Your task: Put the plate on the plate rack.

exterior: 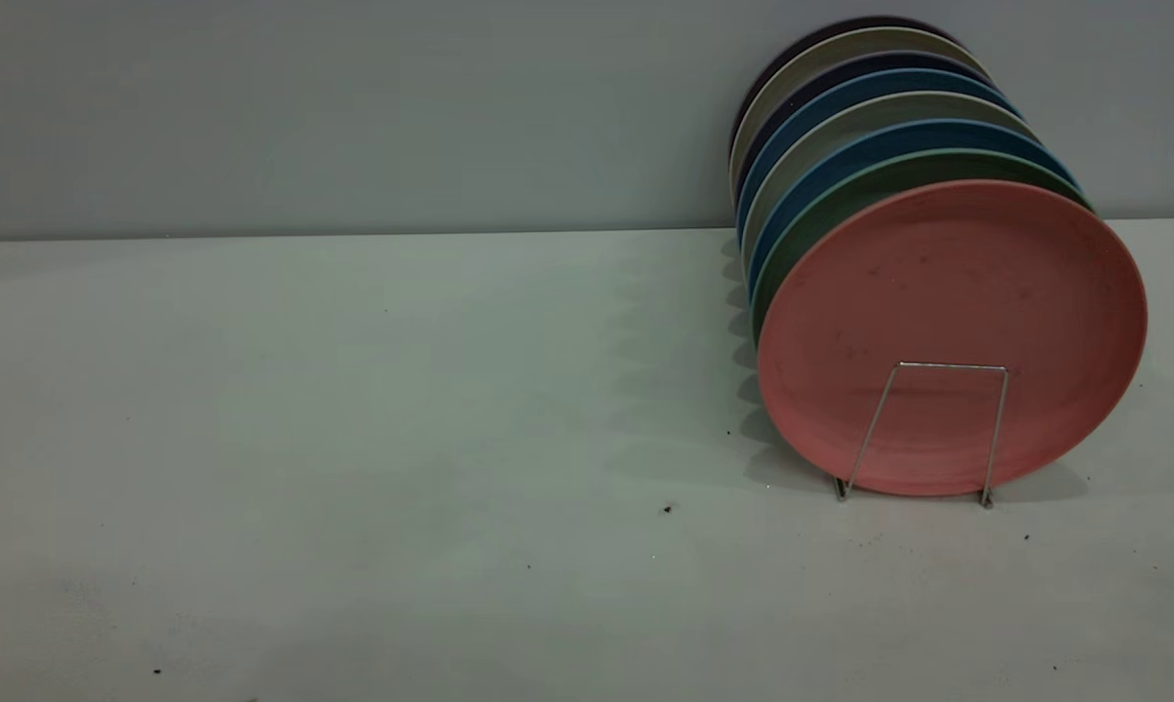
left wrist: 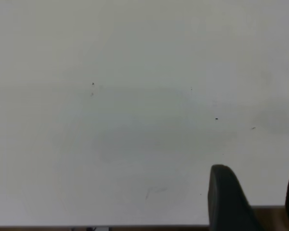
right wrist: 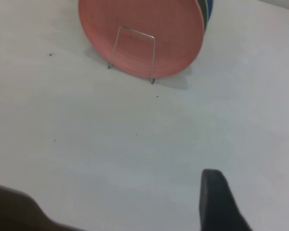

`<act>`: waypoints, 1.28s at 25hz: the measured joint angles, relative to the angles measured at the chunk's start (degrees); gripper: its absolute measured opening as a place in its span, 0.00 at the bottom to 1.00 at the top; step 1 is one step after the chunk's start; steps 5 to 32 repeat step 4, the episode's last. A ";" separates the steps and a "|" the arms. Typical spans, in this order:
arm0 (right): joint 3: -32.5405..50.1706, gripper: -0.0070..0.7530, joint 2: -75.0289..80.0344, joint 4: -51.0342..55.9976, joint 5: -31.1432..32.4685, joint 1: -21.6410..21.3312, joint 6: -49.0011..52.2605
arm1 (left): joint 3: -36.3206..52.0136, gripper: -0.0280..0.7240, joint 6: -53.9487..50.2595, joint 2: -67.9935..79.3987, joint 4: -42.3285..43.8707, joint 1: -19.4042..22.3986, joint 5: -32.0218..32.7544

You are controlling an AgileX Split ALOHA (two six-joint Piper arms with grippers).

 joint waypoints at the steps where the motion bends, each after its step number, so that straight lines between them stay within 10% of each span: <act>1: 0.00 0.52 0.00 0.00 0.00 0.00 0.00 | 0.00 0.48 0.00 0.00 0.00 0.00 0.00; 32: 0.00 0.52 0.00 0.00 0.00 0.00 0.00 | 0.00 0.48 -0.06 0.00 0.00 0.00 0.00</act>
